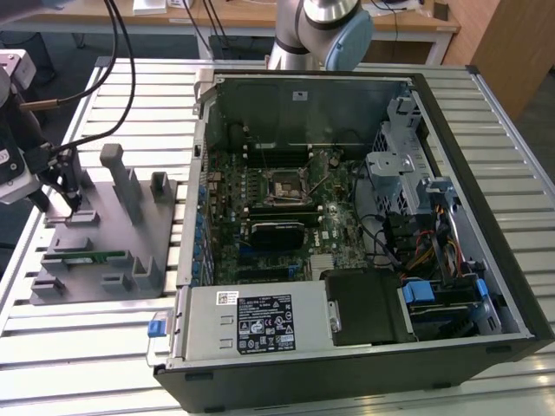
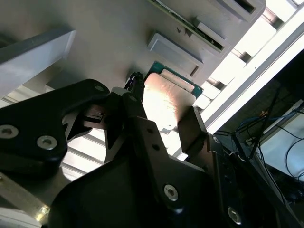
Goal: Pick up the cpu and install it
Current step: 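Pick up the cpu and move it towards the insertion slot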
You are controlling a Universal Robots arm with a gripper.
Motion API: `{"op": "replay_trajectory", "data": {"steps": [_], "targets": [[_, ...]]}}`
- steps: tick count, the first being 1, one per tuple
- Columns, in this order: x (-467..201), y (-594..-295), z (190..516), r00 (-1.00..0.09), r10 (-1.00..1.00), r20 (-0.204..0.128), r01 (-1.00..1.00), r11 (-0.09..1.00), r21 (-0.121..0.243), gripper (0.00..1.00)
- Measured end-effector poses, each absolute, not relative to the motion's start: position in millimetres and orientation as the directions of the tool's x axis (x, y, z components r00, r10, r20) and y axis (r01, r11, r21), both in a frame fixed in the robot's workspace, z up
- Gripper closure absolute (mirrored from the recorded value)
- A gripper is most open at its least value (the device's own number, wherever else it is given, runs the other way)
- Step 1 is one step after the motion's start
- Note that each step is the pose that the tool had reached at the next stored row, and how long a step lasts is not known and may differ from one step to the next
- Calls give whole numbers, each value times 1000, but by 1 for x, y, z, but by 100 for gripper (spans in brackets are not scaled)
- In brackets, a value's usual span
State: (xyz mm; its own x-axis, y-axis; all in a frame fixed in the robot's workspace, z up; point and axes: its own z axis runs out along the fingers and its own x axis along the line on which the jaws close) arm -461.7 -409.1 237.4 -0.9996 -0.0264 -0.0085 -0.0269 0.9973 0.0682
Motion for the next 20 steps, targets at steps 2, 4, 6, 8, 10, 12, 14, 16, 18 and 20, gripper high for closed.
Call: {"op": "replay_trajectory", "data": {"steps": [2,4,6,8,10,12,14,16,18,20], "targets": [[-462,-409,239,-1000,-26,-8,-27,997,68,47],[-462,-409,241,-1000,-26,-8,-27,997,68,47],[-462,-409,243,-1000,-26,-8,-27,997,68,47],[-462,-409,245,-1000,-26,-8,-27,997,68,47],[-462,-409,246,-1000,-26,-8,-27,997,68,47],[-462,-409,248,-1000,-26,-8,-27,997,68,47],[-462,-409,250,-1000,-26,-8,-27,997,68,47],[-462,-409,252,-1000,-26,-8,-27,997,68,47],[-462,-409,254,-1000,-26,-8,-27,997,68,47],[-462,-409,256,-1000,-26,-8,-27,997,68,47]]}}
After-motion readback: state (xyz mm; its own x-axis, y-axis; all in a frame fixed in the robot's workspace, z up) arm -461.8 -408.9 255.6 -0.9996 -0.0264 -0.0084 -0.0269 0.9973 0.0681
